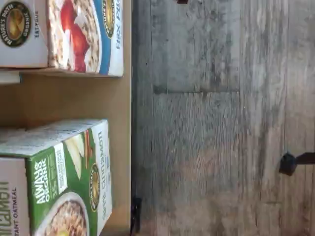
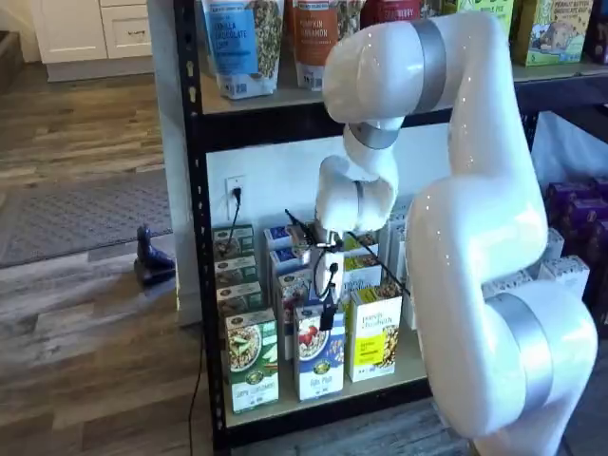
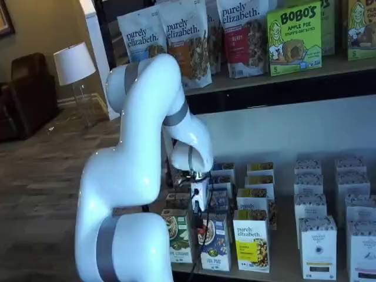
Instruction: Pick up the blue and white box that is on the bottom shelf, the second box from the left
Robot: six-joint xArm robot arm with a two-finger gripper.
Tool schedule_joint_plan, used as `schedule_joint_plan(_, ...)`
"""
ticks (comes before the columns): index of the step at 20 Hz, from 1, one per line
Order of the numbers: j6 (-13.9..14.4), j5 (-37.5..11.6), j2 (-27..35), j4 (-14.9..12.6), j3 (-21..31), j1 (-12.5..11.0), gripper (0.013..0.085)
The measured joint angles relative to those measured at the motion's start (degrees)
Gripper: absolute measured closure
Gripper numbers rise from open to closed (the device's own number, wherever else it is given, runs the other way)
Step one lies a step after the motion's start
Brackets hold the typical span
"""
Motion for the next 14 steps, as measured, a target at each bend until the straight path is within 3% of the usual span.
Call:
schedule_joint_plan(5, 2.9, 1.3, 0.8, -2.5, -1.1, 0.7, 0.013)
schedule_joint_plan(11, 1.4, -1.1, 2.0, -0.6, -1.4, 1.0, 0.013)
schedule_joint_plan(14, -0.7, -1.5, 3.1, 1.6, -2.5, 0.8, 0.013)
